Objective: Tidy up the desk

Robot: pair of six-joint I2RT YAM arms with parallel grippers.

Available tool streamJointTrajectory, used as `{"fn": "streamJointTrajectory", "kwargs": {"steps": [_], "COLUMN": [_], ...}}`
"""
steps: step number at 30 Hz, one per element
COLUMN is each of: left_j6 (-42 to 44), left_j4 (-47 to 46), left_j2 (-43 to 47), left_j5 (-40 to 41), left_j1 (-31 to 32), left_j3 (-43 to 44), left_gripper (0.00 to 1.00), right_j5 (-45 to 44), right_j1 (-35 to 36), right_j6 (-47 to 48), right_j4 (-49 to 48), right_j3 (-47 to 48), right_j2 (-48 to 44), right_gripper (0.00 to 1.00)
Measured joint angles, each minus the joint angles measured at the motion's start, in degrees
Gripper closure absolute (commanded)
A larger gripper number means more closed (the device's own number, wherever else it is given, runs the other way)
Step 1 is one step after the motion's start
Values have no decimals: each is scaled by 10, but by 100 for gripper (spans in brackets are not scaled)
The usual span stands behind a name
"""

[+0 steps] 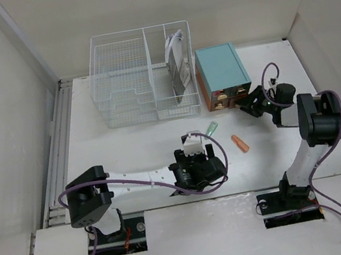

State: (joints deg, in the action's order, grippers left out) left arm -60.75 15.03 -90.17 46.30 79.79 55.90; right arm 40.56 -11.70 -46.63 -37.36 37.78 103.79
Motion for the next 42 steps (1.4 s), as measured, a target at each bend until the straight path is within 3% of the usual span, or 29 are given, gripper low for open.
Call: {"fn": "streamJointTrajectory", "kwargs": {"steps": [3, 6, 12, 20, 28, 32, 37, 42], "left_j6": [0, 0, 0, -8, -11, -12, -12, -10], "left_j4": [-1, -1, -1, 0, 0, 1, 2, 3], "left_j2": [0, 0, 0, 0, 0, 0, -1, -7], "left_j5": [0, 0, -2, -3, -4, -4, -4, 0], "left_j1": [0, 0, 0, 8, 15, 20, 22, 22], "left_j3": [1, 1, 1, 1, 1, 3, 9, 22], "left_gripper": [30, 30, 30, 30, 30, 30, 30, 30], "right_j5": [-5, -7, -17, -2, 49, 64, 70, 95], "right_j1": [5, 9, 13, -3, -40, -49, -59, -62], "right_j6": [-9, -17, -27, -12, 95, 149, 197, 249], "right_j4": [-19, -38, -50, -40, 124, 211, 278, 335], "right_j3": [3, 4, 4, -30, -69, -68, -64, -38], "right_j2": [15, 26, 27, -3, -102, -127, -145, -137], "right_gripper": [45, 56, 67, 67, 67, 61, 30, 29]}}
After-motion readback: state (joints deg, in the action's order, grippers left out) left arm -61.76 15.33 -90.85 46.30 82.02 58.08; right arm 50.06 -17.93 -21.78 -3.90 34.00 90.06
